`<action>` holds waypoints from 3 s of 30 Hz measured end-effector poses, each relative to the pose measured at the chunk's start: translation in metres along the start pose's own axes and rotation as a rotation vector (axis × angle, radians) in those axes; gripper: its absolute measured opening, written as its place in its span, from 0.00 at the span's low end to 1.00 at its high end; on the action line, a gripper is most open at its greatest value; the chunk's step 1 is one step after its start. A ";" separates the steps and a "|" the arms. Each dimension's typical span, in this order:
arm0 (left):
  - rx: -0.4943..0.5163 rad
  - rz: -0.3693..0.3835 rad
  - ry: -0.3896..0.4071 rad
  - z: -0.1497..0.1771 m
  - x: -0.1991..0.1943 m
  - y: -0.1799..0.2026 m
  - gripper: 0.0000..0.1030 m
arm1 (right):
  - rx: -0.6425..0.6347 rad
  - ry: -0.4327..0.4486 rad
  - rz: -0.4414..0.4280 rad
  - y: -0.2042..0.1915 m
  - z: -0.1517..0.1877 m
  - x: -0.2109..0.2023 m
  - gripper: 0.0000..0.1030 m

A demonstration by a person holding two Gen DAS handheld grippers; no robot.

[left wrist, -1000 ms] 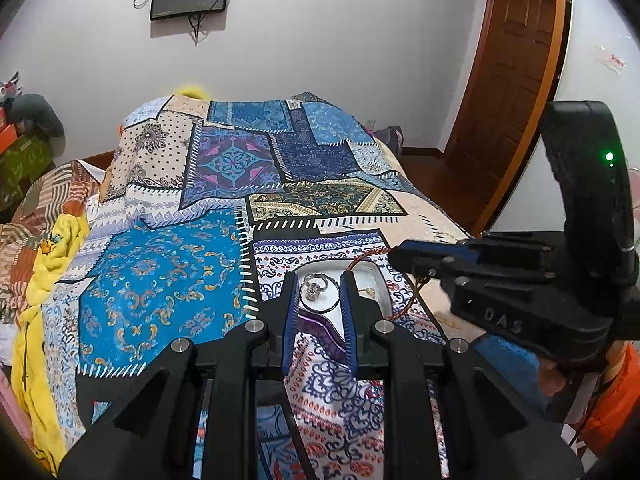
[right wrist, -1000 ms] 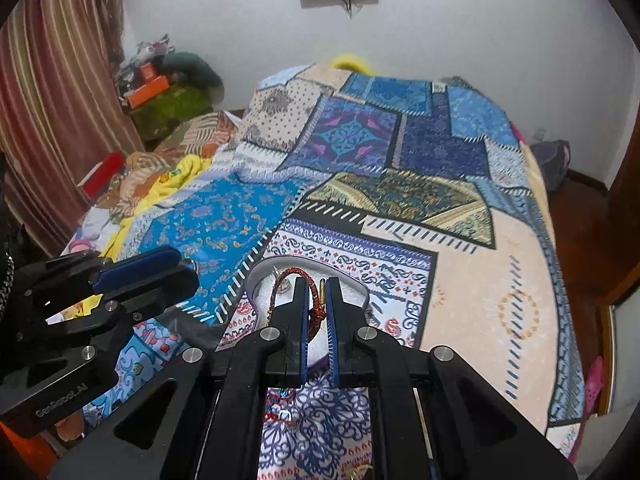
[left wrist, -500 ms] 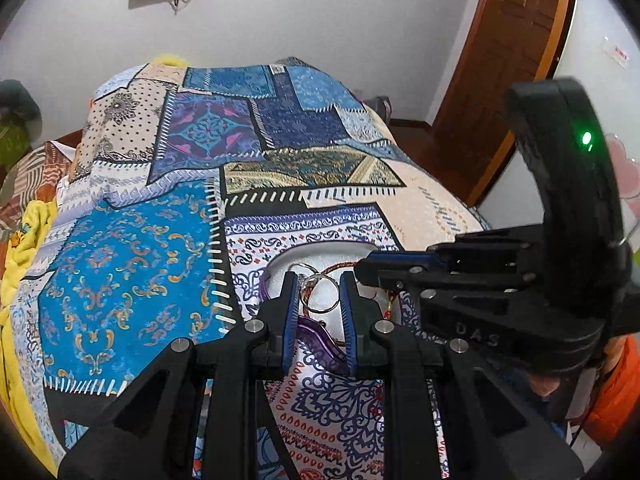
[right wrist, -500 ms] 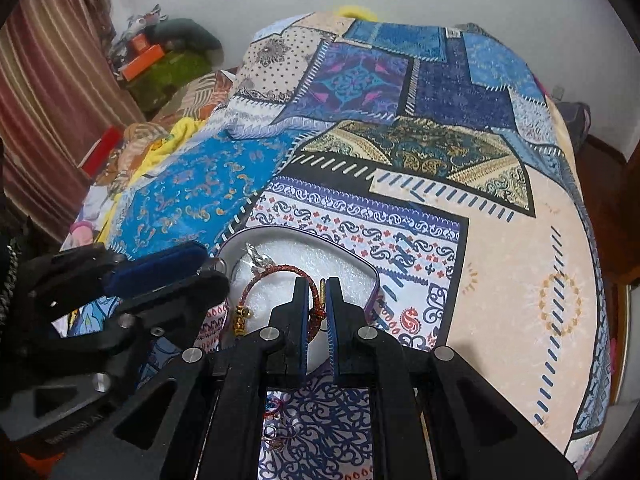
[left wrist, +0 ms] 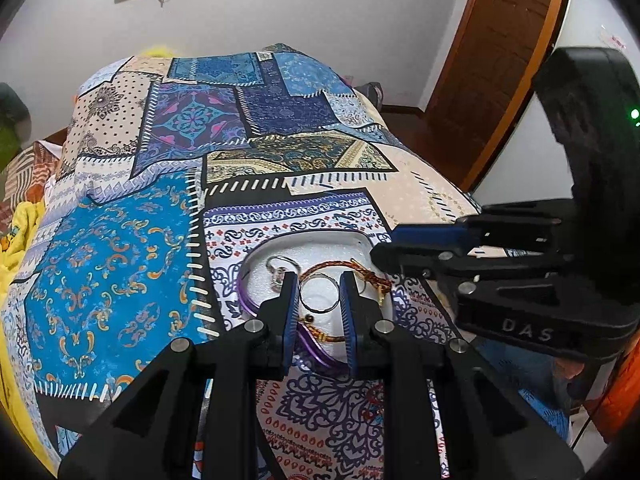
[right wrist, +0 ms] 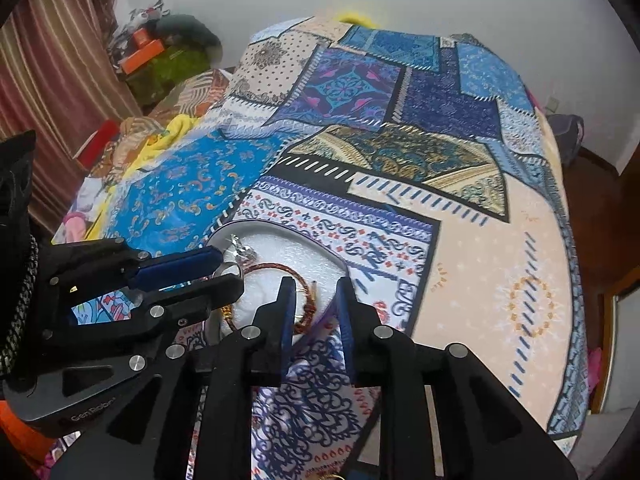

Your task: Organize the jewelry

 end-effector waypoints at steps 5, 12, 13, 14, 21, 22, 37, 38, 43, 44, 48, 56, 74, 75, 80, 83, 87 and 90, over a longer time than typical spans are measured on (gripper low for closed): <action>0.019 -0.011 -0.003 -0.001 -0.001 0.006 0.19 | -0.008 0.029 0.041 0.006 0.001 -0.013 0.19; 0.034 -0.042 0.021 -0.006 -0.017 0.009 0.19 | -0.016 0.068 0.064 0.006 0.001 -0.030 0.19; 0.036 -0.047 0.026 -0.006 -0.020 0.009 0.19 | -0.017 0.072 0.065 0.005 0.001 -0.032 0.19; 0.038 -0.053 0.032 -0.007 -0.025 0.010 0.19 | -0.020 0.078 0.067 0.003 0.001 -0.035 0.19; 0.044 -0.094 0.051 -0.002 -0.049 0.011 0.25 | -0.031 0.114 0.075 -0.007 0.006 -0.058 0.21; 0.044 -0.098 0.052 -0.001 -0.053 0.012 0.29 | -0.031 0.117 0.078 -0.008 0.007 -0.060 0.23; 0.034 -0.106 0.018 0.044 -0.081 0.021 0.41 | 0.005 0.129 0.153 -0.006 0.046 -0.089 0.48; 0.033 -0.103 0.013 0.048 -0.081 0.022 0.41 | 0.009 0.122 0.156 -0.005 0.050 -0.087 0.48; 0.023 -0.088 -0.035 0.072 -0.069 0.025 0.41 | 0.032 0.054 0.167 0.004 0.076 -0.068 0.48; 0.018 -0.082 -0.050 0.077 -0.065 0.025 0.41 | 0.037 0.034 0.165 0.006 0.082 -0.062 0.48; 0.009 -0.059 -0.096 0.092 -0.053 0.027 0.41 | 0.050 -0.034 0.152 0.008 0.104 -0.042 0.48; 0.061 0.004 -0.106 0.097 -0.034 0.051 0.26 | 0.056 -0.057 0.122 0.007 0.118 -0.029 0.48; 0.091 -0.069 -0.098 0.089 -0.005 0.043 0.18 | 0.011 -0.007 0.065 -0.003 0.113 -0.023 0.22; 0.087 -0.069 -0.098 0.088 -0.004 0.043 0.18 | 0.012 -0.004 0.065 -0.003 0.113 -0.023 0.22; 0.058 -0.071 -0.090 0.083 -0.002 0.038 0.06 | 0.026 0.005 0.060 -0.001 0.112 -0.023 0.22; 0.044 -0.080 -0.077 0.082 -0.007 0.035 0.06 | 0.041 0.007 0.062 0.002 0.111 -0.025 0.22; 0.027 -0.082 -0.053 0.078 -0.020 0.031 0.06 | 0.053 0.007 0.064 0.005 0.110 -0.027 0.22; 0.012 -0.079 -0.027 0.072 -0.035 0.028 0.06 | 0.057 0.004 0.071 0.006 0.110 -0.029 0.22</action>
Point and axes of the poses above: each gripper's, at about its wrist camera, not at the fingertips, and x roughly the way its jaws point, y to its right, z to its underside, the point moved 8 cm from there along x, roughly the way its jaws point, and after that the axes turned 1 degree about z, right-handed, at the moved point
